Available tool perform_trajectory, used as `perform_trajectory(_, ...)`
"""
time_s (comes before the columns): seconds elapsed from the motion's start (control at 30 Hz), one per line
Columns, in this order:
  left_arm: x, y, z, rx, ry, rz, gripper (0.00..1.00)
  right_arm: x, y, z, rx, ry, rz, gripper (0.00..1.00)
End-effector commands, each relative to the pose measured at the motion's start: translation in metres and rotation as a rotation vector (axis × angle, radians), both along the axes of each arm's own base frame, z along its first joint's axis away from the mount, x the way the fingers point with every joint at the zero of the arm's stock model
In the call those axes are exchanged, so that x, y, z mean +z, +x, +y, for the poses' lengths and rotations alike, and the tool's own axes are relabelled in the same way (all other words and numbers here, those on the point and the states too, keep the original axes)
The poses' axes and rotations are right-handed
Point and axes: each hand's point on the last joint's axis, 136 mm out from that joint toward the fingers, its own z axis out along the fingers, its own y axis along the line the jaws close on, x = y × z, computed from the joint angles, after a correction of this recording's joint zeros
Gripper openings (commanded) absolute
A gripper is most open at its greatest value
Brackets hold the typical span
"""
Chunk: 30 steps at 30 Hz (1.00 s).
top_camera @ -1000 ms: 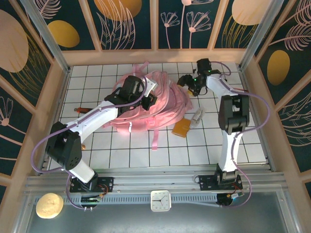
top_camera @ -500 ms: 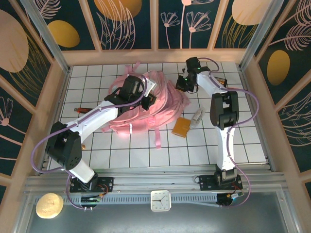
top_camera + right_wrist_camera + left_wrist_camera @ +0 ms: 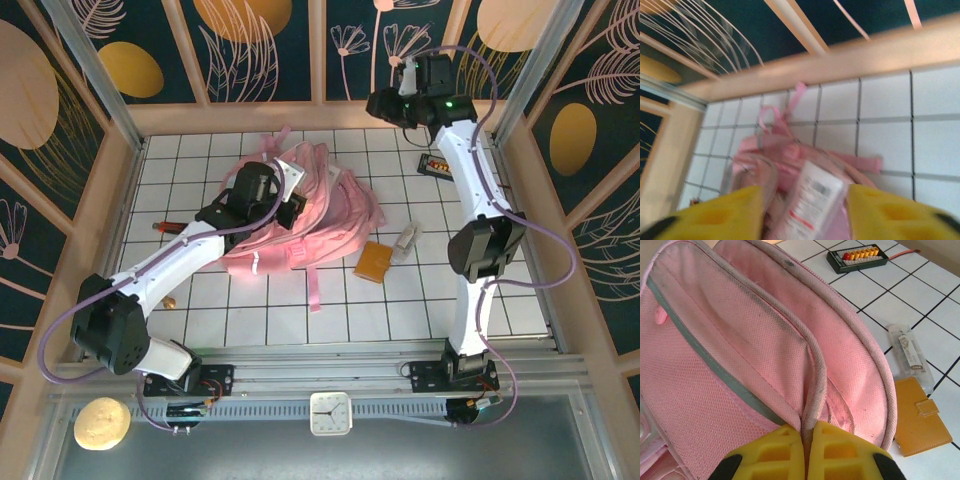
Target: Pack the student bag
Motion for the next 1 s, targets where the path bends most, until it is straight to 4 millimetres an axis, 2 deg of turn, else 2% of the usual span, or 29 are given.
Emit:
perform_trajectory(0.0, 0.04, 0.009, -0.01, -0.025, -0.095, -0.122, 0.0, -0.151, -0.048, -0.002, 0.096, -0.177, 0.424, 0.99)
perform_trajectory(0.1, 0.038, 0.01, -0.013, -0.03, -0.1, -0.112, 0.0, -0.184, -0.06, 0.01, 0.142, -0.201, 0.467, 0.99)
perform_trajectory(0.43, 0.031, 0.013, -0.017, -0.042, -0.09, -0.09, 0.0, -0.247, -0.057, 0.045, 0.246, -0.184, 0.54, 0.98)
perform_trajectory(0.47, 0.03, 0.013, -0.017, -0.043, -0.089, -0.087, 0.0, -0.251, -0.056, 0.048, 0.251, -0.181, 0.546, 0.93)
perform_trajectory(0.53, 0.028, 0.013, -0.018, -0.044, -0.086, -0.083, 0.0, -0.253, -0.054, 0.05, 0.242, -0.171, 0.553, 0.64)
perform_trajectory(0.57, 0.027, 0.014, -0.017, -0.042, -0.084, -0.083, 0.0, -0.249, -0.051, 0.05, 0.231, -0.172, 0.54, 0.42)
perform_trajectory(0.6, 0.027, 0.014, -0.017, -0.04, -0.083, -0.083, 0.0, -0.24, -0.045, 0.047, 0.208, -0.185, 0.509, 0.04)
perform_trajectory(0.63, 0.028, 0.014, -0.016, -0.038, -0.081, -0.086, 0.0, -0.229, -0.04, 0.044, 0.181, -0.198, 0.474, 0.0)
perform_trajectory(0.73, 0.035, 0.016, -0.011, -0.015, -0.073, -0.113, 0.0, -0.159, -0.02, 0.04, 0.117, -0.197, 0.275, 0.0)
perform_trajectory(0.87, 0.061, 0.023, 0.012, 0.106, -0.065, -0.218, 0.0, -0.025, -0.001, 0.04, 0.039, -0.169, -0.052, 0.0)
perform_trajectory(0.9, 0.07, 0.024, 0.02, 0.147, -0.068, -0.25, 0.0, 0.009, -0.001, 0.04, 0.02, -0.161, -0.127, 0.0)
perform_trajectory(0.97, 0.081, 0.025, 0.035, 0.214, -0.066, -0.299, 0.0, 0.061, -0.005, 0.04, -0.01, -0.148, -0.249, 0.0)
